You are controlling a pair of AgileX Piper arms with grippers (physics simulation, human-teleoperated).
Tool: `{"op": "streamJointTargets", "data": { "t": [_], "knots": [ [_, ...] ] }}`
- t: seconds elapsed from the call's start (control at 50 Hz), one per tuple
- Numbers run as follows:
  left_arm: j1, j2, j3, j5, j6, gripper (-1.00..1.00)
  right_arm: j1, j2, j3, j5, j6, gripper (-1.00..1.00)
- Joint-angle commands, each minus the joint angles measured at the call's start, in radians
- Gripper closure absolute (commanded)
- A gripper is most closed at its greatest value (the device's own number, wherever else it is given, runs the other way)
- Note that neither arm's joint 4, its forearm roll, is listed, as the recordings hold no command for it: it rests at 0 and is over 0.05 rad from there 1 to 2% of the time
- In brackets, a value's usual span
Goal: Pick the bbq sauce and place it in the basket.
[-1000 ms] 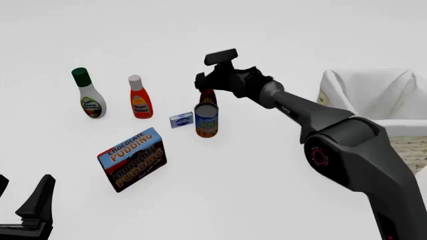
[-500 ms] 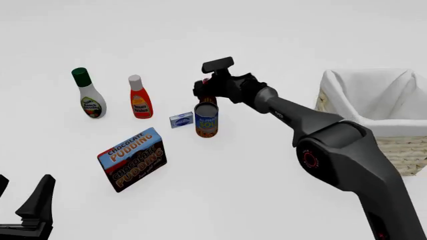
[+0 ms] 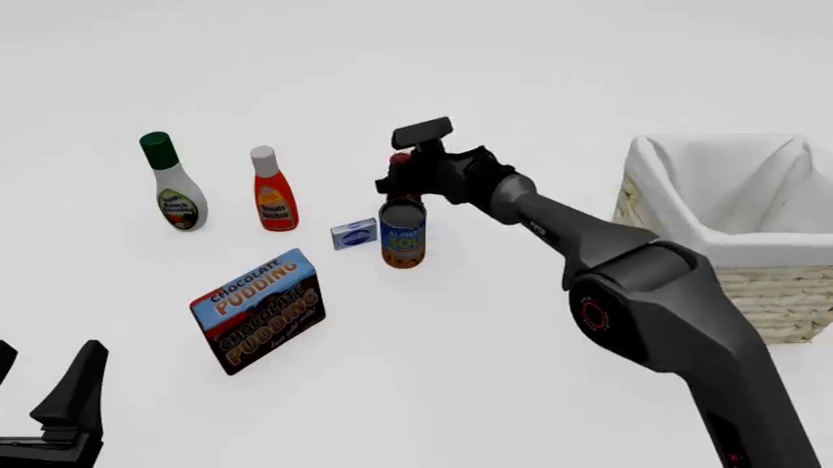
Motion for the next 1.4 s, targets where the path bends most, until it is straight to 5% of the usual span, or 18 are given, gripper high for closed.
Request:
{"op": "streamJointTargets", "data": {
  "t": [0.02,1.4],
  "knots": [
    [0.000,0.000,0.000,0.000,0.000,-1.00,0.000,0.011,-0.011,0.013,-0.008,1.00],
    [0.000,0.000,0.000,0.000,0.000,-1.00,-0.009,-0.333,0.157,0.031,-0.088,1.00]
  ]
}}
